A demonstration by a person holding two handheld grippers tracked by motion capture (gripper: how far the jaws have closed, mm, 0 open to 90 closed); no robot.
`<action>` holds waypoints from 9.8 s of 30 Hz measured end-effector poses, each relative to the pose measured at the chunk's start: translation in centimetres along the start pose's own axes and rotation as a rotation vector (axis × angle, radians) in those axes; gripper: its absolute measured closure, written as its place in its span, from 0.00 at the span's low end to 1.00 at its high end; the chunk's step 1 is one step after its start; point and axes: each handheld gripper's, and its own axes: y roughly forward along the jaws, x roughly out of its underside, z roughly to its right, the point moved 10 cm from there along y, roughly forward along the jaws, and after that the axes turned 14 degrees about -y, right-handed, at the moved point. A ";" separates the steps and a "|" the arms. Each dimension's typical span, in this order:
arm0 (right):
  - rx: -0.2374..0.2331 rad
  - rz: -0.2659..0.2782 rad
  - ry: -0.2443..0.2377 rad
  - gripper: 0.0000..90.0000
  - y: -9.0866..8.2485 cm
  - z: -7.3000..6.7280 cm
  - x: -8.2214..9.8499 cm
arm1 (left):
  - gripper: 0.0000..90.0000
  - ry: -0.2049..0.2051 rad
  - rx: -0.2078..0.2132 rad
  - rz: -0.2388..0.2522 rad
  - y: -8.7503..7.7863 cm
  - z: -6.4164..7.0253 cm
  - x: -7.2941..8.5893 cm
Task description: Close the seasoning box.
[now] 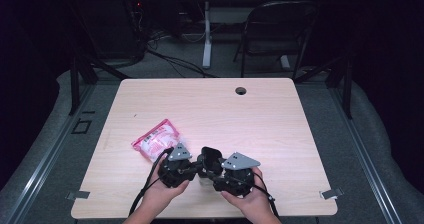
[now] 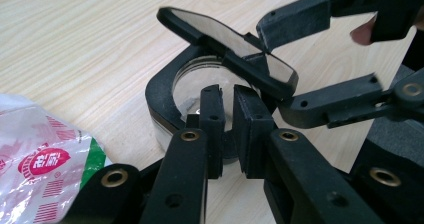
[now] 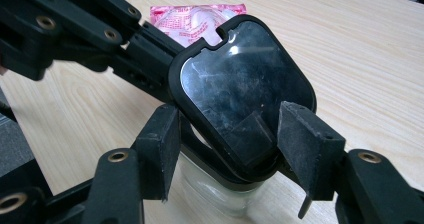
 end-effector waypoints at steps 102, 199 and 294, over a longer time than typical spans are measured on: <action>-0.093 0.005 0.266 0.86 1.3 5.9 3.0 | 0.71 -0.119 -0.189 0.116 -6.3 -7.9 0.7; 0.035 0.005 0.334 0.61 -3.4 7.5 6.8 | 0.33 0.173 -0.407 -0.036 -1.1 -15.2 4.6; 0.034 -0.001 0.358 0.60 -2.9 7.5 7.1 | 0.98 0.070 -0.290 0.092 1.0 -17.5 2.7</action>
